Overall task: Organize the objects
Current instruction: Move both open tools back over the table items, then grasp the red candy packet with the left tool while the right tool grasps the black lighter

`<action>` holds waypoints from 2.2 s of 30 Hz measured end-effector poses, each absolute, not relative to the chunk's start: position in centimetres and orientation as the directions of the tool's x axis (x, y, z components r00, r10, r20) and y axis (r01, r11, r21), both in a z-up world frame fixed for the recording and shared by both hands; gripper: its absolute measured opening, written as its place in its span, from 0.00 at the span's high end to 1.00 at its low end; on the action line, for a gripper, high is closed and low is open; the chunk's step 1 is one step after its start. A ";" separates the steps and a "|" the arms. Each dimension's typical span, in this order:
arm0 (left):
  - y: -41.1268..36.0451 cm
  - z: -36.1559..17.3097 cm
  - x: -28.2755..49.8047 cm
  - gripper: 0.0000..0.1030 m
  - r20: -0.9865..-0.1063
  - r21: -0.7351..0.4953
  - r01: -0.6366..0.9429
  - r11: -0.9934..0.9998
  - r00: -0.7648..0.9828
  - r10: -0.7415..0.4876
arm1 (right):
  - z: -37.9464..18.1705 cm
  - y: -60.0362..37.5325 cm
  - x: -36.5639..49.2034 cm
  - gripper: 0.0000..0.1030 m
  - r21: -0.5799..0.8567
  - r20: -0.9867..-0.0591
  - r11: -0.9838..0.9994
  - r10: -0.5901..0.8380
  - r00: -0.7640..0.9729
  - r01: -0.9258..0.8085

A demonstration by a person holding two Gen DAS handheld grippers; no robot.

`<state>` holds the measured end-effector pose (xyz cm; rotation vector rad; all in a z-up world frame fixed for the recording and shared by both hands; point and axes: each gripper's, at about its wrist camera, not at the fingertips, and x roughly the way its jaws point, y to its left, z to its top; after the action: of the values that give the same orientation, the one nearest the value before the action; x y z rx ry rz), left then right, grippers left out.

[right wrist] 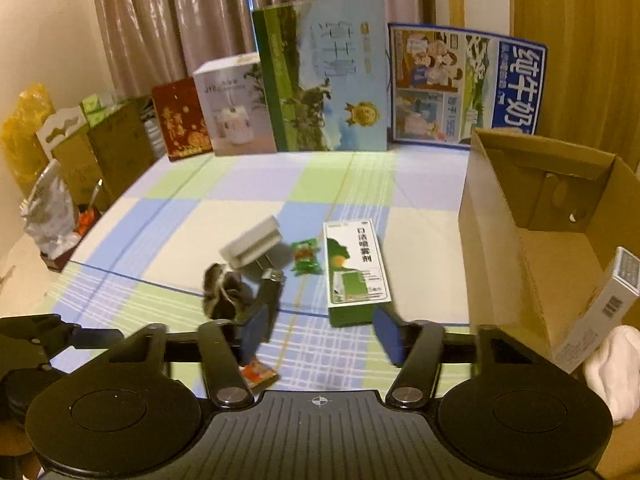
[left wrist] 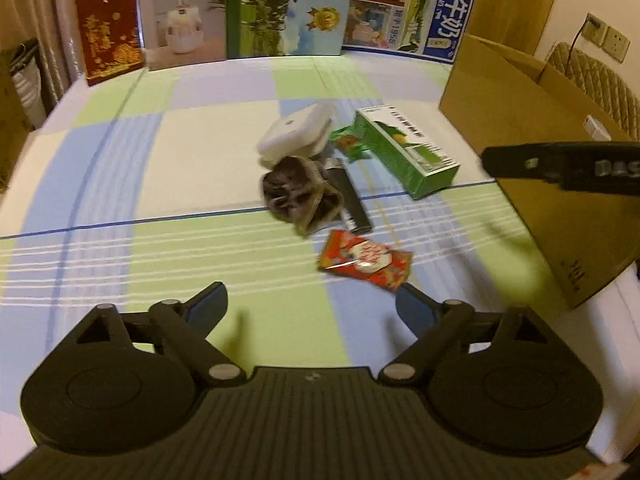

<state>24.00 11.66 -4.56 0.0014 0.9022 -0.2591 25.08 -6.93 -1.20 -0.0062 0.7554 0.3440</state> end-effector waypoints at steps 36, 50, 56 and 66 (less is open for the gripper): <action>10.7 -5.4 26.9 0.78 -0.820 -0.001 0.212 0.977 0.560 -0.122 | -4.1 -6.2 27.6 0.53 0.179 -0.716 0.916 0.371 0.591 -0.359; 14.1 -5.4 27.2 0.78 -0.820 -0.048 0.182 0.982 0.554 -0.143 | -9.4 -0.1 31.3 0.70 0.049 -0.764 0.857 0.363 0.533 -0.514; 13.7 -5.5 27.1 0.78 -0.821 -0.061 0.199 0.978 0.547 -0.163 | -9.9 -0.2 31.6 0.82 0.032 -0.778 0.865 0.336 0.531 -0.500; 11.0 -5.6 23.1 0.78 -0.829 -0.084 0.259 0.962 0.518 -0.211 | -7.4 -3.7 26.5 0.82 0.105 -0.824 0.900 0.317 0.470 -0.422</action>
<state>23.07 11.04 -5.60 0.0525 0.9865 -0.2820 26.48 -3.71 -7.43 -0.1188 0.9827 0.4541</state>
